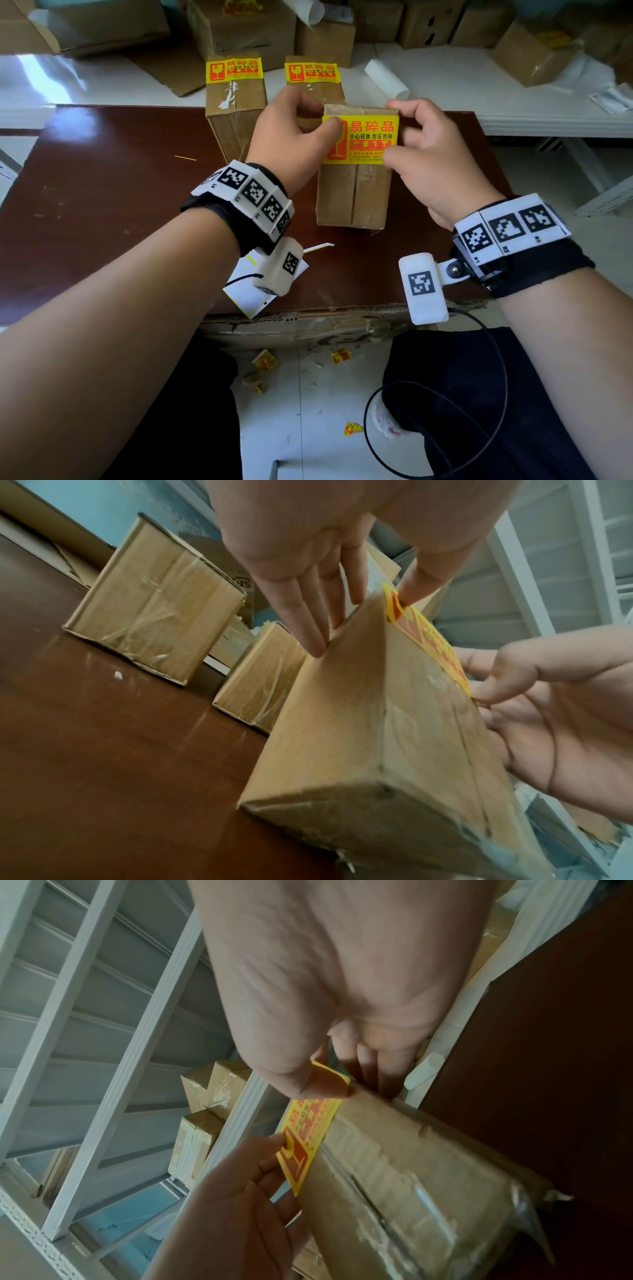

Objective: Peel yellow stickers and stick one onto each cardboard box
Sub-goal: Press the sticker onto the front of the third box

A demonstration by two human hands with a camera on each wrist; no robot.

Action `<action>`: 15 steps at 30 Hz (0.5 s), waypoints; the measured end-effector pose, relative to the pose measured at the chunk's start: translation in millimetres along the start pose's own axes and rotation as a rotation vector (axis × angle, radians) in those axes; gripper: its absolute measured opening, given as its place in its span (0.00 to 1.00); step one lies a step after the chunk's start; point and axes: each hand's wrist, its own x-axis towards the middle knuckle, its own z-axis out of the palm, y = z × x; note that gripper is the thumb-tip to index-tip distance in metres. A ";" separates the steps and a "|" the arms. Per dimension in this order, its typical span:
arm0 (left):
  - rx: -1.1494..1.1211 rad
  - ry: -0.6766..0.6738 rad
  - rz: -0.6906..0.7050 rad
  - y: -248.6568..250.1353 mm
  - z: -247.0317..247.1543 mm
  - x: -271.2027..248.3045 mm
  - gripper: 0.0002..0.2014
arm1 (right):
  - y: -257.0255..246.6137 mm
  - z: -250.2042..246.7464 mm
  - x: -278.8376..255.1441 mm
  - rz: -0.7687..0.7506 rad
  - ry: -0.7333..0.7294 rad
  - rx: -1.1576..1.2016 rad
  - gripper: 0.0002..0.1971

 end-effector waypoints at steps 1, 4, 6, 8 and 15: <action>0.007 -0.007 0.003 1.0 0.7 0.3 0.13 | -0.7 -0.5 -0.6 0.004 0.006 0.016 0.28; 0.017 -0.051 0.002 4.5 3.0 0.6 0.18 | 0.1 1.0 -1.6 -0.003 0.050 0.040 0.24; 0.038 -0.061 0.008 5.2 2.9 2.7 0.18 | 1.3 1.2 -0.4 -0.016 0.060 0.018 0.23; 0.048 -0.056 0.005 5.6 0.9 5.3 0.13 | 0.8 -0.9 1.1 -0.011 0.034 0.003 0.24; -0.029 -0.070 -0.068 2.9 -2.0 5.9 0.16 | 2.6 -8.5 6.7 0.028 -0.064 -0.067 0.29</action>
